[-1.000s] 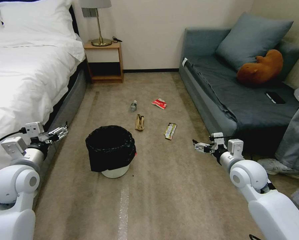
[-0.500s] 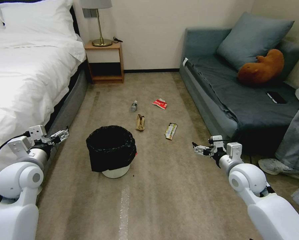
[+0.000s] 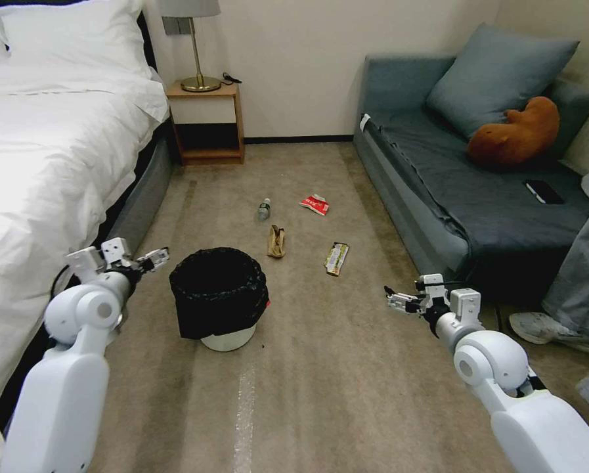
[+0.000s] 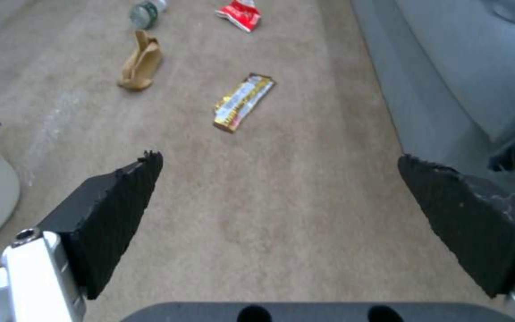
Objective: Pick up the trash bin, then pick up the garbage on the floor and place it into the trash bin.
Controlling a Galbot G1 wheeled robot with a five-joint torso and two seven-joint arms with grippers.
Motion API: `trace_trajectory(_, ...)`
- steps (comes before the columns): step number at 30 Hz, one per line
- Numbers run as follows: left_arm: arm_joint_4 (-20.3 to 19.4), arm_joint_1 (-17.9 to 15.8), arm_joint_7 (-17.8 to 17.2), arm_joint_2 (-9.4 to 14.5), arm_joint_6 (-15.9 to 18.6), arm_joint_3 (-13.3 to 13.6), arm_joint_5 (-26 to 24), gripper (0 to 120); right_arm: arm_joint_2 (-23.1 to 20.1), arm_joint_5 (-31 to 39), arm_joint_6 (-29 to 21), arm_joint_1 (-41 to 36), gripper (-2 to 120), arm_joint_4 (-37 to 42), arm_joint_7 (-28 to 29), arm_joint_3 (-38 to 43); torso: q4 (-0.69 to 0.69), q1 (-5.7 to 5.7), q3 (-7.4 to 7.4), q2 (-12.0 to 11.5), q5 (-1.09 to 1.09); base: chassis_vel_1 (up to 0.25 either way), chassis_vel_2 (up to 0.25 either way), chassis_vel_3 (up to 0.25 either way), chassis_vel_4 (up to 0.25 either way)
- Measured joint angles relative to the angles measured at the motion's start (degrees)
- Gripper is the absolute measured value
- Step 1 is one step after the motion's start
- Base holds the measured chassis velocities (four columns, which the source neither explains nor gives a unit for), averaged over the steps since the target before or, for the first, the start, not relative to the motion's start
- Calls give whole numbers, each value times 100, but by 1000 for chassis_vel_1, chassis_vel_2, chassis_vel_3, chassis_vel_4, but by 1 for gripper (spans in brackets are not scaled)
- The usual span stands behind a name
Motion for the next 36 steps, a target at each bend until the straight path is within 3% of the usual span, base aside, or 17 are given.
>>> trace_trajectory(7,377,-427,-647,92,0,328,-552,99,105,-119,-28,-78,100,8,19,41,1,0,0,0,0,0,0,0,0)
trace_trajectory(13,790,-895,-1648,129,-5,592,-1454,99,161,-208,-80,-218,100,68,32,144,1,0,0,0,0,0,0,0,0)
trace_trajectory(17,1010,-1073,-1942,115,-8,683,-1803,99,194,-291,-80,-321,100,65,33,170,1,0,0,0,0,0,0,0,0)
trace_trajectory(36,1569,-1226,-2159,-153,-18,940,-2195,100,552,-530,-125,-421,100,-8,43,151,1,0,0,0,-1,0,0,0,0)
